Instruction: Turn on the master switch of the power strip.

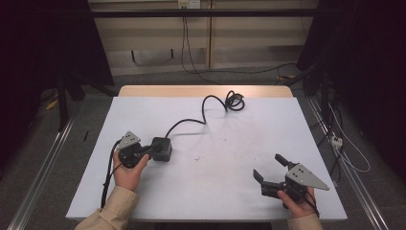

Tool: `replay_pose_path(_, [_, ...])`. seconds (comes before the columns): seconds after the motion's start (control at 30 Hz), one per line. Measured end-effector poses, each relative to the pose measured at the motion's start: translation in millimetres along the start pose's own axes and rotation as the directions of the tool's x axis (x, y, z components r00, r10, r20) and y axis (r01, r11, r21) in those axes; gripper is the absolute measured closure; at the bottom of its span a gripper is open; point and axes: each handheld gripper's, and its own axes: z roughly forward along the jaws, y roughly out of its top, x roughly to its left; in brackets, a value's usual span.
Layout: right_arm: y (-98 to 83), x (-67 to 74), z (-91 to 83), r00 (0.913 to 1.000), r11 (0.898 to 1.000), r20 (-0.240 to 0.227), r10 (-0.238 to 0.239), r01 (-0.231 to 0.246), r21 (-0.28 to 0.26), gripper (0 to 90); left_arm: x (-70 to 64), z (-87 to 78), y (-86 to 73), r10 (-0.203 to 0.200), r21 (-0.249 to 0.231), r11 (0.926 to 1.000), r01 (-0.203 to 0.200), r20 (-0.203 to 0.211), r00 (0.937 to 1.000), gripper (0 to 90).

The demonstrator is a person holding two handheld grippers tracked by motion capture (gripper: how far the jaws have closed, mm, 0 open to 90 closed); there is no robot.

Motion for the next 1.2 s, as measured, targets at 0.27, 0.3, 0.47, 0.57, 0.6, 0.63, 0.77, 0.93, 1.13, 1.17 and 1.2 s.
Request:
replay_pose_path(0.27, [0.0, -0.5, -0.2, 1.0000, 1.000, 0.002, 0.000, 0.000, 0.001, 5.4, -0.2, 0.1, -0.2, 0.004, -0.004, 1.0000, -0.004, -0.001, 1.0000, 90.0])
replay_pose_path(0.3, [-0.1, -0.5, -0.2, 1.0000, 1.000, 0.002, 0.001, -0.001, 0.001, 5.4, -0.1, 0.0, -0.3, 0.004, -0.004, 1.0000, -0.004, -0.001, 1.0000, 90.0])
replay_pose_path(0.47, [0.1, -0.7, -0.2, 1.0000, 1.000, 0.000, 0.001, -0.001, 0.000, 5.4, -0.6, 0.3, -0.6, 0.003, -0.010, 0.9999, -0.003, -0.002, 1.0000, 90.0])
replay_pose_path(0.57, [0.0, -0.6, -0.1, 1.0000, 1.000, 0.002, 0.002, -0.002, 0.003, 5.4, 0.0, 0.3, -0.6, 0.003, -0.010, 0.9999, -0.003, 0.001, 1.0000, 90.0])
replay_pose_path(0.6, [-0.1, -0.6, -0.1, 1.0000, 1.000, 0.001, 0.002, -0.002, 0.002, 5.4, 0.1, 0.3, -0.7, 0.004, -0.011, 0.9999, -0.004, 0.001, 1.0000, 90.0])
replay_pose_path(0.63, [0.0, -0.6, 0.0, 1.0000, 1.000, 0.001, 0.001, -0.001, 0.002, 5.4, 0.2, 0.2, -0.7, 0.004, -0.011, 0.9999, -0.004, 0.002, 1.0000, 90.0])
replay_pose_path(0.77, [-0.2, -0.5, 0.3, 1.0000, 1.000, 0.000, 0.000, 0.000, 0.001, 5.4, 0.3, 0.3, -0.7, 0.004, -0.011, 0.9999, -0.004, 0.003, 1.0000, 90.0])
replay_pose_path(0.93, [-0.2, -0.5, 0.5, 1.0000, 1.000, 0.000, 0.000, 0.000, 0.002, 5.4, 1.0, 0.2, -0.4, 0.003, -0.012, 0.9999, -0.003, 0.002, 1.0000, 90.0])
replay_pose_path(1.13, [-0.2, -0.5, 0.5, 1.0000, 1.000, 0.000, 0.000, 0.000, 0.003, 5.4, 2.7, -0.8, 0.0, 0.005, -0.019, 0.9998, -0.005, -0.001, 1.0000, 90.0])
replay_pose_path(1.17, [-0.2, -0.5, 0.6, 1.0000, 1.000, 0.000, 0.000, 0.000, 0.003, 5.4, 3.4, -1.0, -0.1, 0.004, -0.018, 0.9998, -0.004, 0.002, 1.0000, 90.0])
replay_pose_path(1.2, [-0.3, -0.5, 0.6, 1.0000, 1.000, -0.001, 0.000, 0.000, 0.002, 5.4, 3.8, -1.2, 0.0, 0.005, -0.020, 0.9998, -0.005, 0.000, 1.0000, 90.0])
